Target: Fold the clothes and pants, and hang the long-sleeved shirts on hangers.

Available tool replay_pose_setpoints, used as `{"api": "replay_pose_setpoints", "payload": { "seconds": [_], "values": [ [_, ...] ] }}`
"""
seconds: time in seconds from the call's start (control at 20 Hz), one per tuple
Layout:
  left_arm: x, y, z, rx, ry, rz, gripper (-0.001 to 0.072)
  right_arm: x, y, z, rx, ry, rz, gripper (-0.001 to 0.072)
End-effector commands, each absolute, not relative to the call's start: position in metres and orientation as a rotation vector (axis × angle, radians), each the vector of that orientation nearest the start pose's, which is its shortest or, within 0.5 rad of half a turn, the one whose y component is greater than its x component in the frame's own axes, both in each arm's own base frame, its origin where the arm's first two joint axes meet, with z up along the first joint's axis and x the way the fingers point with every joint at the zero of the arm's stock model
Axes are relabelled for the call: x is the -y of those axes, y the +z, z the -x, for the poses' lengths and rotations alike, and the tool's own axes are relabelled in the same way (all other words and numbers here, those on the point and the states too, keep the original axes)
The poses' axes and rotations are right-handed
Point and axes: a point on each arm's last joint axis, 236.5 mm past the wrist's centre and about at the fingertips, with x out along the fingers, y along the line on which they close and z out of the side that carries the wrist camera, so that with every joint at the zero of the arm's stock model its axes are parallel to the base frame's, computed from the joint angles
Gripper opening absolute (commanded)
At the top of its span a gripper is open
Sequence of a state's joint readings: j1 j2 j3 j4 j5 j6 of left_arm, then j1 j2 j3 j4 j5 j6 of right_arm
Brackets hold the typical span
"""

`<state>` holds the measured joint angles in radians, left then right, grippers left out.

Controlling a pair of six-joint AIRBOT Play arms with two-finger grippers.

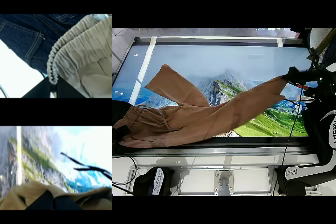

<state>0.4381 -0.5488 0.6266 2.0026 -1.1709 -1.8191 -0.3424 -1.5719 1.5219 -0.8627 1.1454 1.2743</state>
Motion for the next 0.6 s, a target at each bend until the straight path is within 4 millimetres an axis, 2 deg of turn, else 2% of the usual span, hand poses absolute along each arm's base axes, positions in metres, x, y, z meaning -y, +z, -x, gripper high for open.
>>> {"api": "replay_pose_setpoints", "payload": {
  "seconds": [0.0,0.1,0.2,0.25,0.35,0.45,0.55],
  "values": [
    [-0.183,0.05,-0.175,-1.058,0.792,0.081,0.0026,0.042,0.064,-0.529,-0.904,0.145,-0.605,0.0012],
    [-0.183,0.05,-0.175,-1.058,0.792,0.081,0.0026,0.035,0.036,-0.54,-0.93,0.135,-0.619,0.0038],
    [-0.183,0.05,-0.175,-1.058,0.792,0.081,0.0026,0.029,0.015,-0.549,-0.943,0.126,-0.626,0.0392],
    [-0.183,0.05,-0.175,-1.059,0.792,0.081,0.0026,0.029,0.008,-0.549,-0.957,0.125,-0.619,0.0403],
    [-0.183,0.05,-0.175,-1.059,0.792,0.081,0.0026,0.042,0.001,-0.54,-0.992,0.101,-0.563,0.0403],
    [-0.183,0.05,-0.175,-1.058,0.792,0.081,0.0026,0.061,-0.009,-0.515,-1.085,0.081,-0.502,0.0403],
    [-0.183,0.05,-0.175,-1.058,0.792,0.081,0.0026,0.081,-0.029,-0.481,-1.221,0.053,-0.454,0.0406]
  ]
}}
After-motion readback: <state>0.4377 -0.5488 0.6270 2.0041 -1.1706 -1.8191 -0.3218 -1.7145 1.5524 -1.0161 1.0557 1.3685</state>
